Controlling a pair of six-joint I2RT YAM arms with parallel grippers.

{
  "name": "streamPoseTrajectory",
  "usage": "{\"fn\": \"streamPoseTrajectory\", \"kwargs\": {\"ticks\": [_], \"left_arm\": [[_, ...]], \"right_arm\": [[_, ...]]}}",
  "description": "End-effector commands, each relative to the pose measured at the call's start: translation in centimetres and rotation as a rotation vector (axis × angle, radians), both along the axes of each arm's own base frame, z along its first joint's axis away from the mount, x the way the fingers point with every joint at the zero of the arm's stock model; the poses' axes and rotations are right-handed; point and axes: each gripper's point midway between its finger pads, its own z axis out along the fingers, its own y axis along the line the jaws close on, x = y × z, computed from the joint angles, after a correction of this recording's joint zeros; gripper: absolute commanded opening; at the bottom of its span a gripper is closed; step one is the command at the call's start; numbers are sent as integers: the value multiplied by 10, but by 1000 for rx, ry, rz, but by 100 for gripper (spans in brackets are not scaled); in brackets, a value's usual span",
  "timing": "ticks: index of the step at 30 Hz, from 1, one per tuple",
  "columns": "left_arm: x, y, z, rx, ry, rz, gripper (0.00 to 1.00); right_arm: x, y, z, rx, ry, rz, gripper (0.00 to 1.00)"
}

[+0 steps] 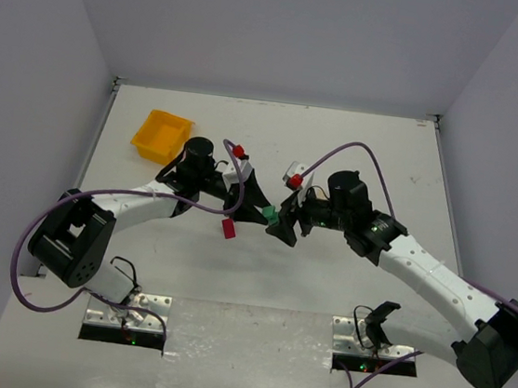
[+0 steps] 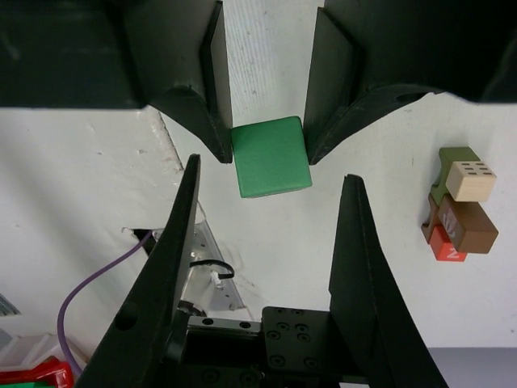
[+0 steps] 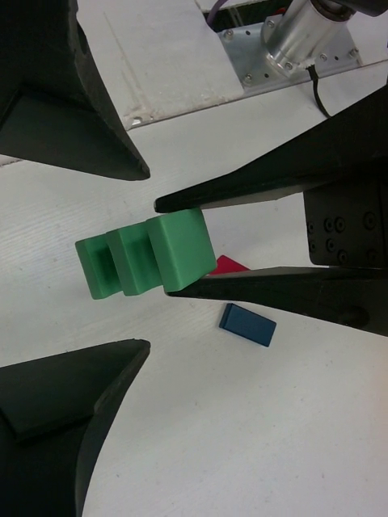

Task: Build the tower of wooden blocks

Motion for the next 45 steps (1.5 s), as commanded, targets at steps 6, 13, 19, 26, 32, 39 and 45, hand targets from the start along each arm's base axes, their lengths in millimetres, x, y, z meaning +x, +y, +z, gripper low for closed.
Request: {"fn": "streamPoseTrajectory", "kwargs": {"ticks": [6,13,19,26,32,39,45], "left_arm": [[-8,2,18,-61,-109,-71,0],[-5,0,18,-54,-92,-59,13],[10,-3,21,-38,-65,22,100],[53,7,27,-19,-29,288,100],[131,40,43,6,307,731,100],[169,73,33,36,384,1059,100],[176,101,25,69,374,1237,100]], "right_arm": [[12,12,12,40,-93,43,48],[11,14,14,49,-96,54,16],[33,4,16,-10,-136,-39,0],[82,-37,21,-40,-129,-230,0],[128,-84,62,-132,-289,-314,0],[175,-96,103,-382,-312,-206,0],[172,-129,57,-684,-276,-75,0]]}}
